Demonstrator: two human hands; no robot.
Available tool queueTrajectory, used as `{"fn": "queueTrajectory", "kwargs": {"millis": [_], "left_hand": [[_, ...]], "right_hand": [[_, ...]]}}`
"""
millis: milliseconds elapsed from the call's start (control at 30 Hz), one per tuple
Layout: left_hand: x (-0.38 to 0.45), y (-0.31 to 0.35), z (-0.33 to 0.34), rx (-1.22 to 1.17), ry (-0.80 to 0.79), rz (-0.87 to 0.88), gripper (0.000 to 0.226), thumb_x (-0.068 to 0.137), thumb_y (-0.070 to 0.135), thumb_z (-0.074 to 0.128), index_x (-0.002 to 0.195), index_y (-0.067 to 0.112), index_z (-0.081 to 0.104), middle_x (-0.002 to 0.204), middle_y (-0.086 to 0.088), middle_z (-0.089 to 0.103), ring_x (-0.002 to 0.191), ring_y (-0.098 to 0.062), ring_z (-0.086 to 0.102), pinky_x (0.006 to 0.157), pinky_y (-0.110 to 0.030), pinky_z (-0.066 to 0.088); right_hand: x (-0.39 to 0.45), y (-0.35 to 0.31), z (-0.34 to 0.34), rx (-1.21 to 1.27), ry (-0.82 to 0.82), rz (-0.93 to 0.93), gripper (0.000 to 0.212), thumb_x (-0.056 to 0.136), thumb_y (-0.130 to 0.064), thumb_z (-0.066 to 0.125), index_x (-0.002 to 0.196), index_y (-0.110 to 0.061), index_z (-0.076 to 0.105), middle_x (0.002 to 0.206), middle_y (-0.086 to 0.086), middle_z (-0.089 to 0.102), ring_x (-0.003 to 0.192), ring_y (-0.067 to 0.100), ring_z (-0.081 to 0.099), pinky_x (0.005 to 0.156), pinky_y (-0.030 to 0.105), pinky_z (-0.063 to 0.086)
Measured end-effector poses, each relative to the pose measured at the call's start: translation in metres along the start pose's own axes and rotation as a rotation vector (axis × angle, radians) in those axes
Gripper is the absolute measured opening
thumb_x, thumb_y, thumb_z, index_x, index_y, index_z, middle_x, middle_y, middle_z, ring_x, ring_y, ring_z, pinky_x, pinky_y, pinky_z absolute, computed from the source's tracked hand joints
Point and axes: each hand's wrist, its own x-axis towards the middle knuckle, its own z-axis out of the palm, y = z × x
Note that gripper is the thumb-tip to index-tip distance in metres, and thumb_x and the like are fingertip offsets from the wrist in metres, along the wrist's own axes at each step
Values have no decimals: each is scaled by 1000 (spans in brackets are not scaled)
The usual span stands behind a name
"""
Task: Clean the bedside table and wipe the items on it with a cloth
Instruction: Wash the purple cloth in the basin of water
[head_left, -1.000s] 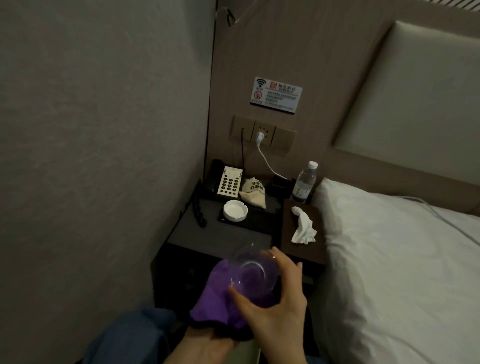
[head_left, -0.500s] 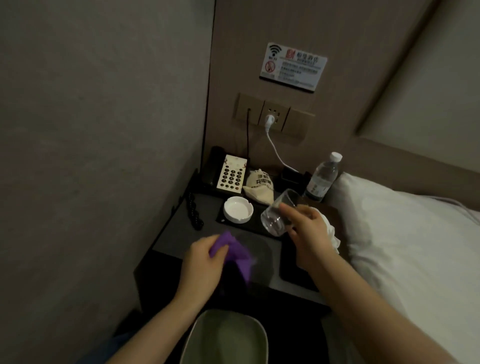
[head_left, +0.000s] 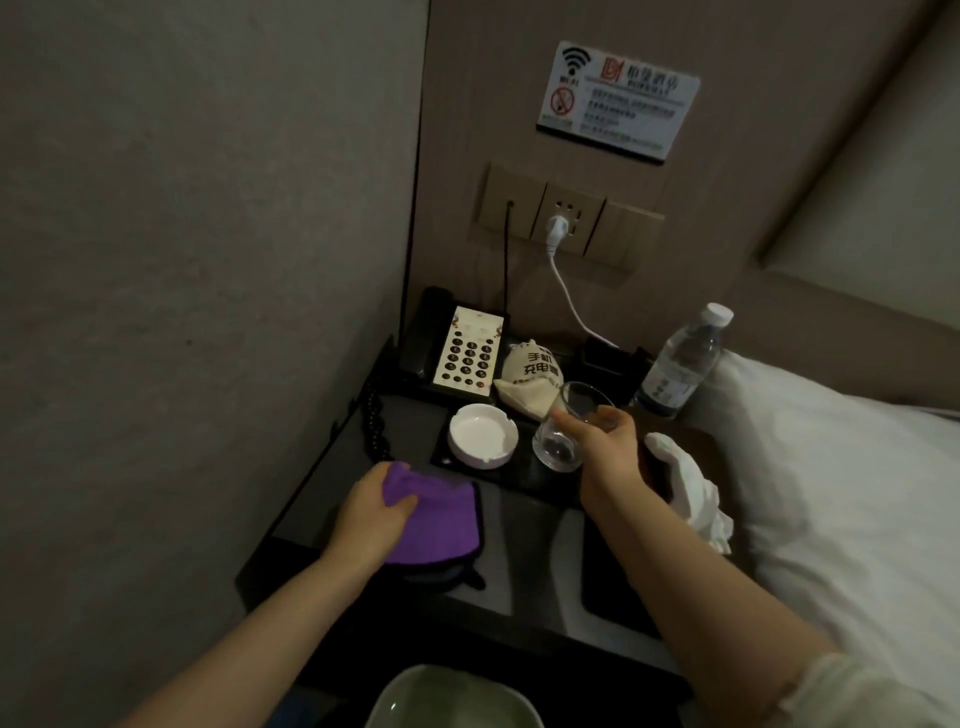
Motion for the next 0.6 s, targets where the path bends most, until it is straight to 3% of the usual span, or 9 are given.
{"fn": "queueTrajectory", "kwargs": {"millis": [167, 267, 367, 600], "left_hand": [[-2, -14, -3, -112, -23, 34, 33, 93, 2, 55, 125, 10, 57, 112, -6, 62, 98, -15, 58, 80, -19, 43], [-2, -16, -1, -115, -24, 60, 32, 94, 4, 54, 126, 10, 56, 113, -5, 62, 103, -16, 58, 86, -22, 43], [-2, -18, 0, -117, -15, 67, 32, 95, 6, 54, 126, 12, 56, 112, -3, 62, 101, -14, 57, 84, -20, 41], [0, -22, 1, -133, -5, 50, 31, 95, 7, 53, 125, 14, 56, 113, -4, 62, 102, -16, 58, 86, -23, 42]], "right_hand": [[10, 8, 3, -10, -19, 18, 75, 69, -19, 85, 130, -19, 42, 127, 5, 52, 115, 27, 54, 99, 42, 48], [12, 13, 6, -12, -16, 15, 68, 69, -16, 85, 123, -20, 44, 122, 4, 52, 113, 26, 56, 91, 38, 50], [13, 19, 7, 0, -25, 15, 76, 68, -13, 85, 131, -16, 43, 122, 4, 53, 112, 25, 56, 82, 32, 49], [11, 28, 9, 1, -30, -1, 82, 70, -10, 84, 138, -14, 39, 136, 6, 50, 123, 26, 51, 88, 33, 45]]}}
